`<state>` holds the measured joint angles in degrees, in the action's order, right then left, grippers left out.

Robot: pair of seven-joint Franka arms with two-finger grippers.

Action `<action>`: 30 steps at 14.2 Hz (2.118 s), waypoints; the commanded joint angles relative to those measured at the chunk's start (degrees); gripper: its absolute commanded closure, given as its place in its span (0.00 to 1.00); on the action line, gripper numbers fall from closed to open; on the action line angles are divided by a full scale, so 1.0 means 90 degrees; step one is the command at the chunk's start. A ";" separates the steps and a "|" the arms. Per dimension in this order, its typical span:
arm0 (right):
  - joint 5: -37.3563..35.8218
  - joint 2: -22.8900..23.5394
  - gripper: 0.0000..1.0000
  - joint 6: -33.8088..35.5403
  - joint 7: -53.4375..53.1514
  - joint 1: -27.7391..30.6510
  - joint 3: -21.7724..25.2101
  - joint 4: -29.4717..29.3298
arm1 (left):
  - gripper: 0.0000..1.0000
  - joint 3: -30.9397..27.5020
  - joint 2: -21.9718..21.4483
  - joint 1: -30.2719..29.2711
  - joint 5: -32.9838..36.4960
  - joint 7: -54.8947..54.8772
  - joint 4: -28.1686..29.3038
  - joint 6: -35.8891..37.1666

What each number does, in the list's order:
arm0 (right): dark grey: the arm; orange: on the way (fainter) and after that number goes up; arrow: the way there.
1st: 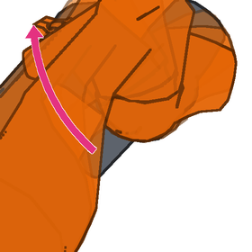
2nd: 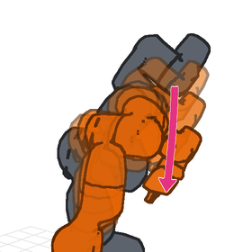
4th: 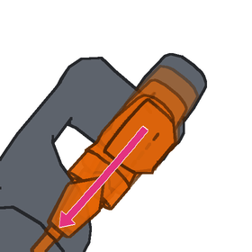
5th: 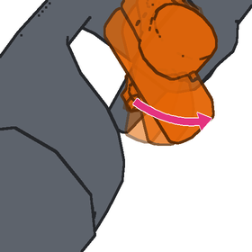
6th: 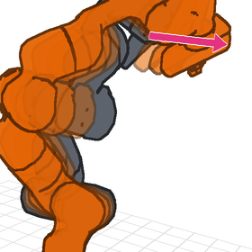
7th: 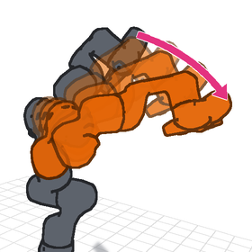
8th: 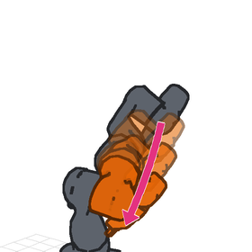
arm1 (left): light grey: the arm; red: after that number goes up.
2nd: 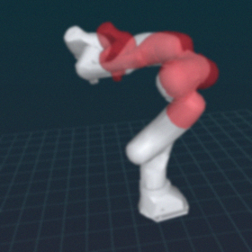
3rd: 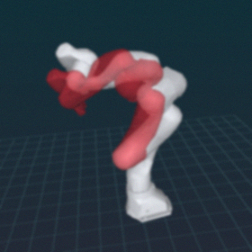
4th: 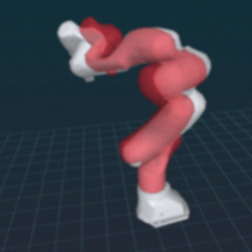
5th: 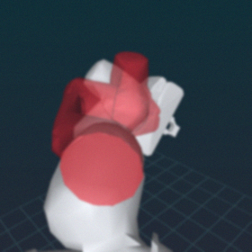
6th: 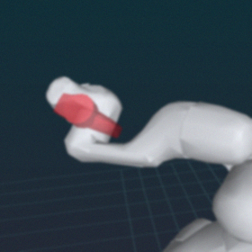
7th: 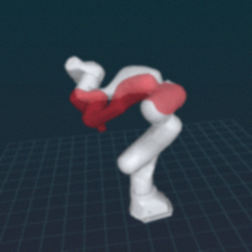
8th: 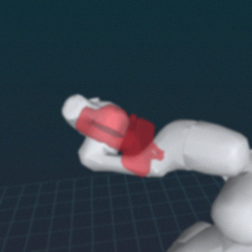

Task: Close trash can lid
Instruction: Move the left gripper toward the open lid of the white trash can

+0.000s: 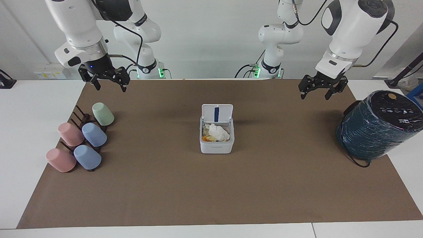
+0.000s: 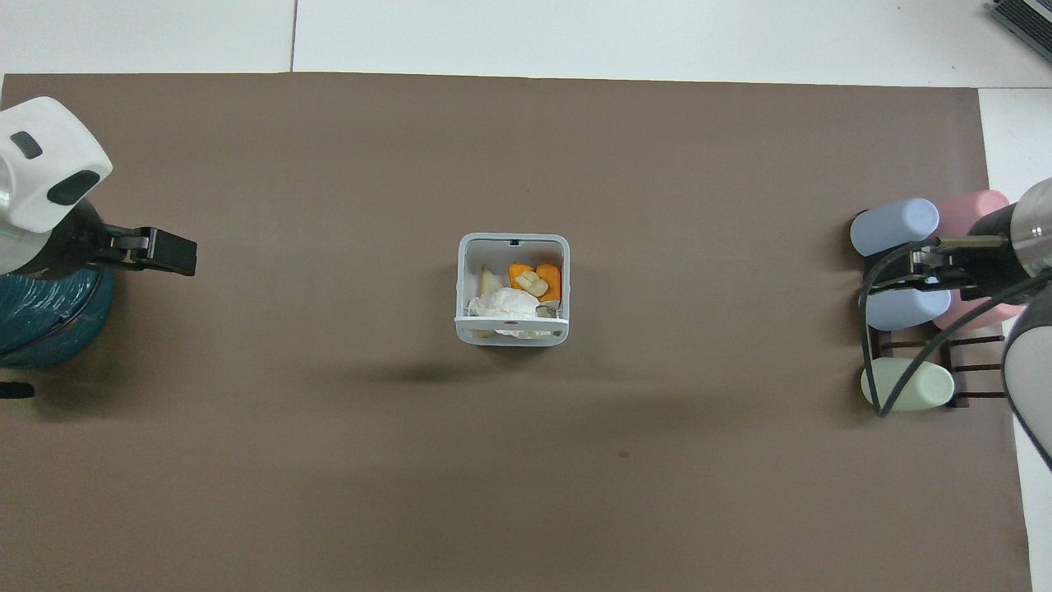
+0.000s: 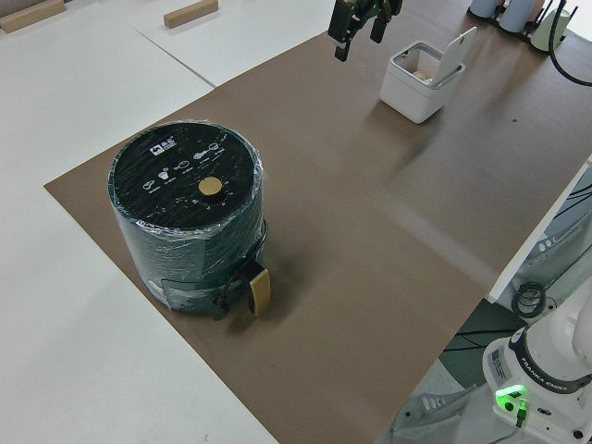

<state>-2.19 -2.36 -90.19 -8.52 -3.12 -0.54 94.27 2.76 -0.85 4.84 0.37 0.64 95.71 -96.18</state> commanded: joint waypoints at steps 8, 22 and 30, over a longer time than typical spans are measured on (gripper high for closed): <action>0.0195 -0.0158 0.00 -0.0057 0.0185 0.0005 0.0050 0.0170 | 0.00 0.0084 -0.0432 0.0417 -0.0061 0.0716 0.0682 0.0003; 0.0195 -0.0158 0.00 -0.0057 0.0185 0.0015 0.0050 0.0170 | 1.00 0.0103 -0.0883 0.3016 -0.0500 0.4409 0.2481 -0.2152; 0.0195 -0.0158 0.00 -0.0057 0.0185 0.0015 0.0050 0.0170 | 1.00 0.0093 0.0172 0.3222 -0.0811 0.5026 0.2335 -0.4682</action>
<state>-2.19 -2.39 -90.19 -8.52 -3.12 -0.54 94.30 4.28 -0.43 33.86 -5.00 45.42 117.39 -133.98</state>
